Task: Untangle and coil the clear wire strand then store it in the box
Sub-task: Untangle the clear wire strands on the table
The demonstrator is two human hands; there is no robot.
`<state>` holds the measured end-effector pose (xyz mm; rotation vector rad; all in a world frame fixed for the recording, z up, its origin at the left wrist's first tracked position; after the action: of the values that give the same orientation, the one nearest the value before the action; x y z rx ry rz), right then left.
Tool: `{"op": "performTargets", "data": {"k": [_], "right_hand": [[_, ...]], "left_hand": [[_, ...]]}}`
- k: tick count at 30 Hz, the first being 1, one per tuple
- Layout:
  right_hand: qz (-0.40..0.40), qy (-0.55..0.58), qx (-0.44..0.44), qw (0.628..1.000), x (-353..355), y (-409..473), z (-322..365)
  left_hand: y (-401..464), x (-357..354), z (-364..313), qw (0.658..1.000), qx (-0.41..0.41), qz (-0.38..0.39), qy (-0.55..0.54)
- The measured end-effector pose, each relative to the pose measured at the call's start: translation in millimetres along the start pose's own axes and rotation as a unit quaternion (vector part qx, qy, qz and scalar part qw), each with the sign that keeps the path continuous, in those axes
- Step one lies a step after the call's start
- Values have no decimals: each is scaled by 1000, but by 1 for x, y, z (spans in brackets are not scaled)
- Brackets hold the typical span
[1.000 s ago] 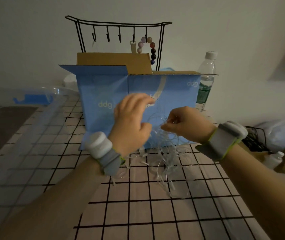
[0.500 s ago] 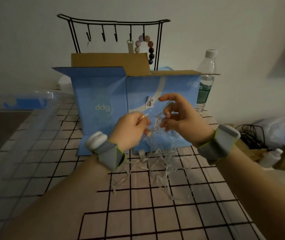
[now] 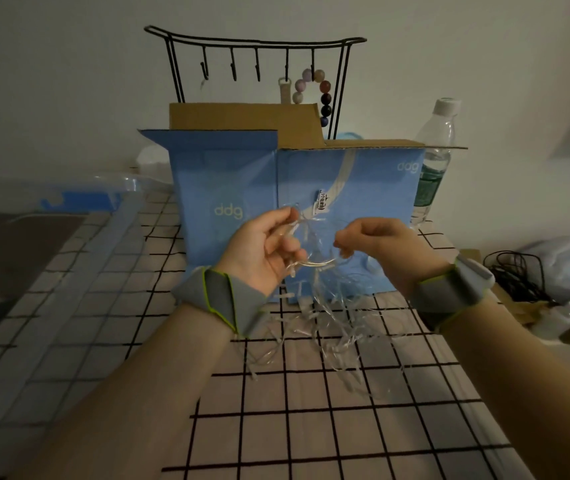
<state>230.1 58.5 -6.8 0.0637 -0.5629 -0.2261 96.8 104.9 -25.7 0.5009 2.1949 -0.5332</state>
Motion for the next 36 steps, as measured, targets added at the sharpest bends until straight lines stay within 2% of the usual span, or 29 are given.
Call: {"op": "performTargets", "data": {"k": [4,7,9,12,15,18,21,25,27,29,31,32,33,34,36], "right_hand": [[-33,81,-67,994,5,-5,-12],[-114,75,-98,986,17,-6,-12],[-132,142,-113,975,22,-9,-9],[-66,331,-136,931,23,-12,-7],[3,412,-102,906,33,-13,3],[29,485,-49,872,53,-10,15],[45,507,5,861,71,-8,26],[68,411,55,907,71,-13,43],[49,345,35,937,72,-13,48],[-9,263,-1,965,81,-10,48],[-35,209,-13,977,85,-7,51],[-24,209,-8,978,82,-7,56],[0,222,2,975,76,-6,62],[29,236,14,971,69,-7,69],[83,243,44,965,55,-9,85]], "left_hand": [[-4,6,-2,1000,6,8,8],[-8,20,-9,996,-20,-34,85],[-9,29,-16,991,-48,-66,108],[-7,46,-28,979,-95,-127,128],[-7,61,-37,971,-124,-165,117],[-7,67,-49,957,-153,-168,181],[-7,75,-63,920,-208,-190,273],[-14,68,-78,825,-311,-210,423],[-15,66,-77,808,-317,-190,459],[-10,68,-71,789,-272,-174,523],[-7,70,-63,715,-220,-177,640],[-10,68,-61,665,-216,-191,689],[-17,60,-61,633,-249,-201,705],[-24,44,-57,629,-311,-175,690],[-48,1,-41,660,-454,-12,599]]}}
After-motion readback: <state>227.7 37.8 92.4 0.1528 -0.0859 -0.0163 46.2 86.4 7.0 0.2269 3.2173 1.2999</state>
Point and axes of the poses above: each hand's wrist, its own y-axis towards the middle knuckle, its own x-axis out of the back of the hand, z = x × y, the point moved 7 cm from there along y, towards the middle knuckle, and after that the axes turned 15 degrees about -y, right-handed, at the moved point
